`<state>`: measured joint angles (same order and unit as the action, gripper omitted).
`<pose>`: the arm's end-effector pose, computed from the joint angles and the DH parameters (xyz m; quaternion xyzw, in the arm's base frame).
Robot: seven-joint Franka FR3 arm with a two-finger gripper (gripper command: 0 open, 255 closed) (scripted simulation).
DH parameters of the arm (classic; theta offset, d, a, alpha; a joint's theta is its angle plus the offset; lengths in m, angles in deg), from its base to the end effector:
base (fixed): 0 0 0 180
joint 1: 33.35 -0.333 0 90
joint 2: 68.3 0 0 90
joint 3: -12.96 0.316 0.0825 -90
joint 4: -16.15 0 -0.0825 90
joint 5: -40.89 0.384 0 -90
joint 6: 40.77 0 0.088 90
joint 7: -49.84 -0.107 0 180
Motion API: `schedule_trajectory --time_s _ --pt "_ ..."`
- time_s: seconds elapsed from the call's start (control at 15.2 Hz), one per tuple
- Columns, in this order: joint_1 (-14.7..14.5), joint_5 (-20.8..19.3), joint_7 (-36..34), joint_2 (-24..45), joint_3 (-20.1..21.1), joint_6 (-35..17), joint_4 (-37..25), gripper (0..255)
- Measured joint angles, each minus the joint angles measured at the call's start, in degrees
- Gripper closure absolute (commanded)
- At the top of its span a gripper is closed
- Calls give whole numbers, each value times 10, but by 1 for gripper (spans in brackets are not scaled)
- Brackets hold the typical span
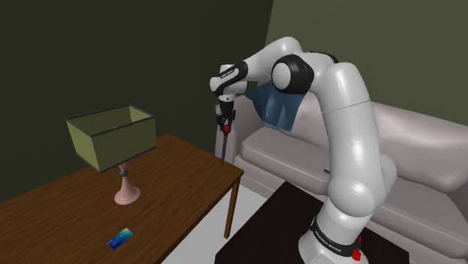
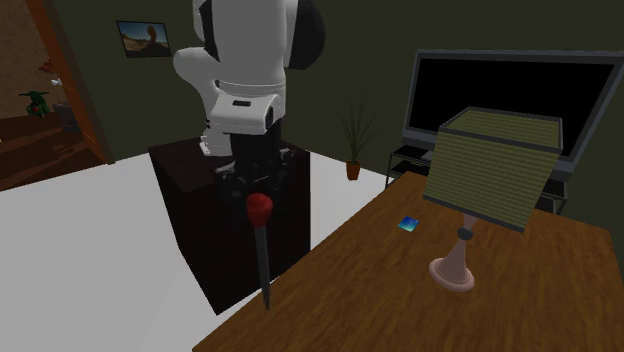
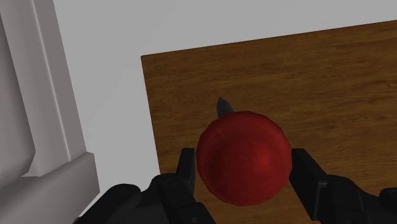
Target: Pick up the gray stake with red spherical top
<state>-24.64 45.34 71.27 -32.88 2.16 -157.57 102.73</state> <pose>0.6658 -0.2097 0.3004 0.9989 0.0127 -0.0446 0.0059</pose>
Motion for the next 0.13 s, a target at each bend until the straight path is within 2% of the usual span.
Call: schedule_trajectory --time_s 0.13 --pt "-1 -1 -1 -5 0 9 -4 255"
